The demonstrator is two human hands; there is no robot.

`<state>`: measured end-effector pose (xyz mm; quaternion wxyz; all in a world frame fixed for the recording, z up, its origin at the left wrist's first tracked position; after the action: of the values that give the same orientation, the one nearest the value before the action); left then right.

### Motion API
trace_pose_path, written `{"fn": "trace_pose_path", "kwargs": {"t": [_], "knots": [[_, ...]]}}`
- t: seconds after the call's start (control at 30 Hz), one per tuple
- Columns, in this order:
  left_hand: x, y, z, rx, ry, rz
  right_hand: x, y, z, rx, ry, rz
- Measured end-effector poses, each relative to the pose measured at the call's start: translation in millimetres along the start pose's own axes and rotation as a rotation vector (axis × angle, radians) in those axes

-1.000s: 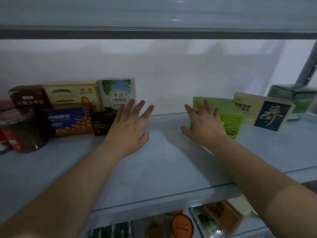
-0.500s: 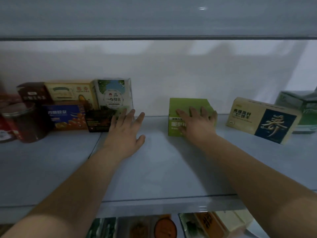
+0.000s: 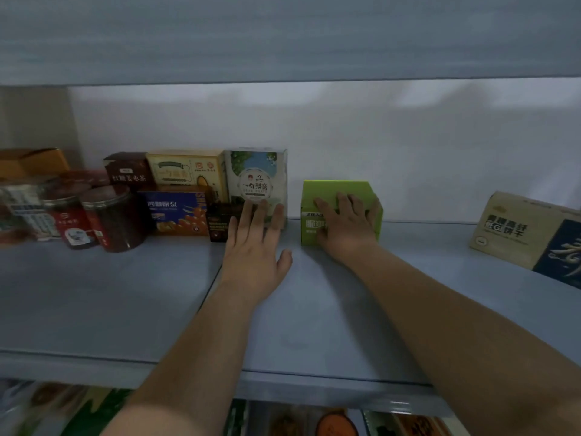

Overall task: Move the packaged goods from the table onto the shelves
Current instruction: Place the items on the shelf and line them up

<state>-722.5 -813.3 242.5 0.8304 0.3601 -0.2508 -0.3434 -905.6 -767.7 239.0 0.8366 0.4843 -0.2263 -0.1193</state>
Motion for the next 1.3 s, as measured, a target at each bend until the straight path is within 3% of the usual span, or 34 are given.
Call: {"fn": "trace_pose_path", "kwargs": {"t": [0.27,0.73,0.87,1.03,1.17,1.3], "knots": [[9.6,5.6,-1.3,-0.072,0.056,-0.077,20.2,-7.0,16.4,-0.041,0.045,0.004],[-0.5,-2.3,0.3,-0.014,-0.005,-0.133,31.2,4.4,-6.7,-0.050,0.037,-0.071],[-1.6,-1.8,-0.1,0.014,-0.007,-0.138,41.6,7.8,-24.5,-0.154,0.100,-0.064],[-2.1,-6.5,0.7,0.063,0.001,-0.176,38.7,5.7,-29.2,-0.014,0.088,-0.047],[-11.7,2.9,3.3,0.061,-0.059,-0.207,37.2,25.0,-56.7,0.011,0.077,-0.052],[-54.0,37.5,1.5,-0.033,-0.249,-0.310,24.7,71.0,-113.2,-0.131,0.024,0.014]]}}
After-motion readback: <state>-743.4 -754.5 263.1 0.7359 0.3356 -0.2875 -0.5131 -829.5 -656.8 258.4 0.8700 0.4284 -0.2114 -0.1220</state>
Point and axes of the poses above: each hand's wrist, its own z-axis towards the middle knuckle, its own y-axis out of the back of the hand, x = y × z, the point moved 10 cm from there along z, towards the middle knuckle, and after that the axes turned 13 degrees about z, right-handed, at the moved point
